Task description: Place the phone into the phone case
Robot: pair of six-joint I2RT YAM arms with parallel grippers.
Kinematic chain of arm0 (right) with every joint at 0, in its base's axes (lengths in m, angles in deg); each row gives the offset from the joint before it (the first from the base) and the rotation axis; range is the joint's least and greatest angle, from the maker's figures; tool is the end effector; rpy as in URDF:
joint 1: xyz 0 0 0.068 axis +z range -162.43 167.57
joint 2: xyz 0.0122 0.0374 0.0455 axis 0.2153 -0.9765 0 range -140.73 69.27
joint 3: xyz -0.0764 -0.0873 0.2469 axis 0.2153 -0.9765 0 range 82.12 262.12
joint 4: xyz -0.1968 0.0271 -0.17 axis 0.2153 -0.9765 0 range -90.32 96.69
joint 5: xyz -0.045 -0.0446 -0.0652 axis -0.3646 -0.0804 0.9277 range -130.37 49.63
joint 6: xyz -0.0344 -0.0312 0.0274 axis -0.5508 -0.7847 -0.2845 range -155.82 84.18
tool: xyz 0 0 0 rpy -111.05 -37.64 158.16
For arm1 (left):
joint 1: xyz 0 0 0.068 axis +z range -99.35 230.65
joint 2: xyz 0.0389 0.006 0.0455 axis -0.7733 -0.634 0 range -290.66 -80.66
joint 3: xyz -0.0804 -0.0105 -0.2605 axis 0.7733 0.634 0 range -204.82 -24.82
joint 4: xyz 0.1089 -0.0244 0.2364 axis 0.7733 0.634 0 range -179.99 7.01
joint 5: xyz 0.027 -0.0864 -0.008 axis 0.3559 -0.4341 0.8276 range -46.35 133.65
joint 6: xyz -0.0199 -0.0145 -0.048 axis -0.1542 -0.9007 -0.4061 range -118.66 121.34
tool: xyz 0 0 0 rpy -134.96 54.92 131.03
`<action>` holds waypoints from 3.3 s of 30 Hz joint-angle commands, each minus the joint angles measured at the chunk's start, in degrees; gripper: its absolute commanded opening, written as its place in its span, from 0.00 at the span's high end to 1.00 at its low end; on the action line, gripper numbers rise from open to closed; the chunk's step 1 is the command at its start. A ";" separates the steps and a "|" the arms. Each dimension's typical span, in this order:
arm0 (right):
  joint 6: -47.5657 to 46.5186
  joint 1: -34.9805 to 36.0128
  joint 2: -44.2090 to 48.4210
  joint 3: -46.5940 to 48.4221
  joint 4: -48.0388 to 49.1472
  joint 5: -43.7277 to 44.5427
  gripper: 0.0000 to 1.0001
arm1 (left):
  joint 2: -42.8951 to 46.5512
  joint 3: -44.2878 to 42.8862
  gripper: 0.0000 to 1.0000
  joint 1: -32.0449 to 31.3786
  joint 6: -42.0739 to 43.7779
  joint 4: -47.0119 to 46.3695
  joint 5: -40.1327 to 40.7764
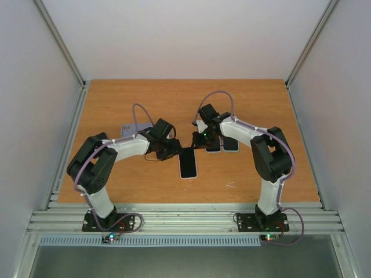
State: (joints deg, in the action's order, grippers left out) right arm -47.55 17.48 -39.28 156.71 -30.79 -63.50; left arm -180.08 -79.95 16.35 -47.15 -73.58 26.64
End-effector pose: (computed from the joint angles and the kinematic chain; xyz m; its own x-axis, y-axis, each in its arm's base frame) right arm 0.3178 0.1991 0.1755 -0.6893 -0.6123 -0.3874 -0.7222 0.6233 0.2999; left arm 0.2694 -0.1965 0.1516 -0.9696 -0.2053 -0.1333 -0.1038 0.8381 -0.5356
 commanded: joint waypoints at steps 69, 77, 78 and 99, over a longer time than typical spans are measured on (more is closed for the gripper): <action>8.94 13.94 6.58 -17.83 -4.95 11.96 0.82 | -16.90 -4.11 0.64 -10.64 5.68 17.61 19.39; 10.05 16.05 2.88 -17.90 -2.59 15.22 0.84 | -18.75 -3.46 0.70 -11.78 6.03 19.62 22.94; 10.20 16.06 4.33 -18.29 -1.52 14.63 0.84 | -18.43 -3.27 0.69 -11.83 6.04 19.75 23.36; 14.00 18.83 17.13 -14.08 1.86 19.31 0.17 | 19.94 2.76 0.08 -9.83 1.08 23.27 32.76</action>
State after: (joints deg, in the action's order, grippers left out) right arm -36.33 34.24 -19.89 140.25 -30.13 -45.40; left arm -165.41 -79.06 5.33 -45.93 -54.66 54.83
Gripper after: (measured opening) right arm 0.734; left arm 0.848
